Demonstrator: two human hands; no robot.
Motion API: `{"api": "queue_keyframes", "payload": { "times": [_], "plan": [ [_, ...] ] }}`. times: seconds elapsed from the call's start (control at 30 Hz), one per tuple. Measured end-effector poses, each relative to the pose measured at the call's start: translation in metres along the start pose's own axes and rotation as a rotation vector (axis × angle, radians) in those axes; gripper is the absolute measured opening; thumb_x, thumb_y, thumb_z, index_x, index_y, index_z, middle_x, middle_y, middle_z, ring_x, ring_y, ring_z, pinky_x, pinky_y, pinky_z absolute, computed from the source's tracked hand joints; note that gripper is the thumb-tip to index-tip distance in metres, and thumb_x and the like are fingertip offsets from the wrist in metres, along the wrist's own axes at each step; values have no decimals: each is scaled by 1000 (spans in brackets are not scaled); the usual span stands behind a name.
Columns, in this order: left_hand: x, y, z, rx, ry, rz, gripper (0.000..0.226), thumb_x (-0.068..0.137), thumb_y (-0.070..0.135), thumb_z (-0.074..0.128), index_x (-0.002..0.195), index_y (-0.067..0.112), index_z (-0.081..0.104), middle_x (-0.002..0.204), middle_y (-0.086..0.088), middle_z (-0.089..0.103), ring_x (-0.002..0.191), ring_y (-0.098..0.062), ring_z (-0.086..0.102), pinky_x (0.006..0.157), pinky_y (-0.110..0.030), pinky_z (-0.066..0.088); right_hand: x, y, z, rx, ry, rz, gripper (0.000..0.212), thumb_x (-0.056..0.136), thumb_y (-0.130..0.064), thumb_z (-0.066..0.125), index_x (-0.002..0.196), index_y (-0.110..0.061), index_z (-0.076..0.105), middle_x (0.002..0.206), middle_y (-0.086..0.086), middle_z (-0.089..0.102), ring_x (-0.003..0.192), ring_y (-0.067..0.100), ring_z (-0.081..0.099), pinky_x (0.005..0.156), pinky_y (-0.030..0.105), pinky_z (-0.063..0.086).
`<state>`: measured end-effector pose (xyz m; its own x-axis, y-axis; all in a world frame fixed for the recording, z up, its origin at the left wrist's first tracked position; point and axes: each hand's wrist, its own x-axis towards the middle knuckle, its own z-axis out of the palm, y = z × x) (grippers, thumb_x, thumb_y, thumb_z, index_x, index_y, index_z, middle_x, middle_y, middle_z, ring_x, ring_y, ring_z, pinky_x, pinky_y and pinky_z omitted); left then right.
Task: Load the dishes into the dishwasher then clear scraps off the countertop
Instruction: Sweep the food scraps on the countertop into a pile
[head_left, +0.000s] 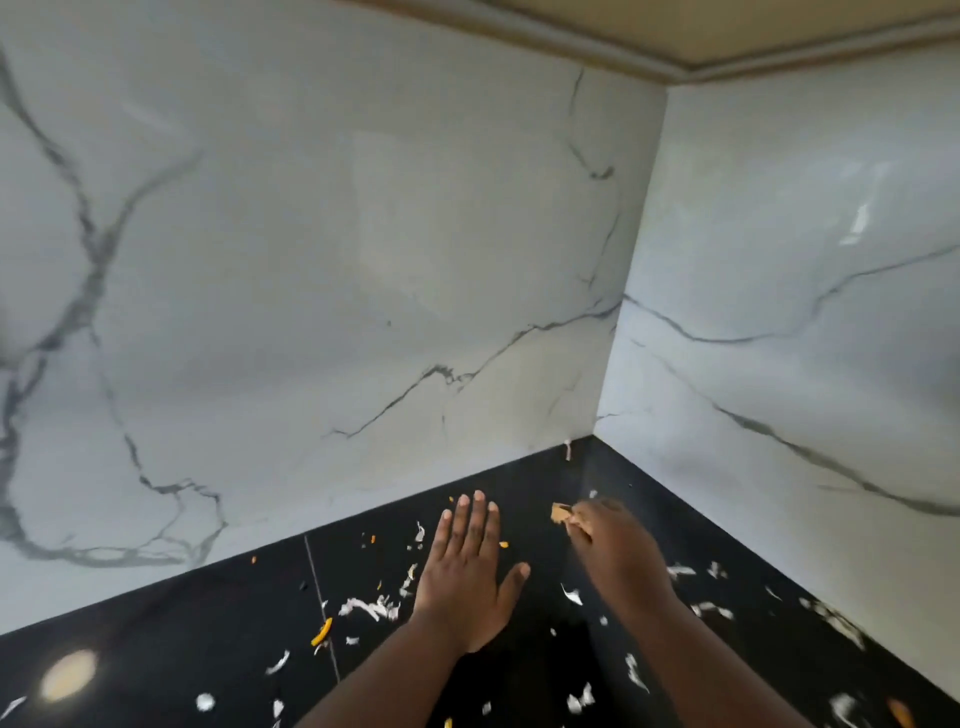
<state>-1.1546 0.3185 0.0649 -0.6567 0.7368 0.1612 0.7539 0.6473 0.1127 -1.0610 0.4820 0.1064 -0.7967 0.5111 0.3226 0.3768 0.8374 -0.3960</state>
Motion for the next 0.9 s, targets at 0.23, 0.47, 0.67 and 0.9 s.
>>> {"api": "queue_keyframes", "payload": {
  "times": [0.23,0.47,0.67,0.9],
  "plan": [
    [-102,33,-66,31,35,24,92,76,66,-15,150,11,-18,156,-7,-27,140,-21,-32,117,-39,-18,-120,-46,-61,-23,-21,-10,25,98,-28,48,118,-20,58,116,0,57,101,19,59,79,30,44],
    [-179,51,-90,23,21,-52,98,71,66,-18,151,10,-15,158,-9,-23,143,-22,-27,115,-38,-19,-188,-79,-77,22,-50,-94,37,95,-18,45,130,-30,54,127,-1,54,114,22,53,90,33,46],
    [-249,59,-85,55,-51,-73,78,95,60,7,151,10,-15,158,-10,-24,143,-22,-28,118,-40,-15,-252,-96,-84,-69,-140,-92,42,98,-16,39,137,-29,44,153,0,29,134,21,38,97,36,42],
    [-315,60,-86,26,-52,-35,79,95,62,8,152,10,-13,159,-10,-20,144,-22,-25,118,-39,-16,-318,-110,-97,-162,-151,-78,35,97,-18,40,130,-26,48,142,0,37,122,20,48,88,36,48]
  ]
}}
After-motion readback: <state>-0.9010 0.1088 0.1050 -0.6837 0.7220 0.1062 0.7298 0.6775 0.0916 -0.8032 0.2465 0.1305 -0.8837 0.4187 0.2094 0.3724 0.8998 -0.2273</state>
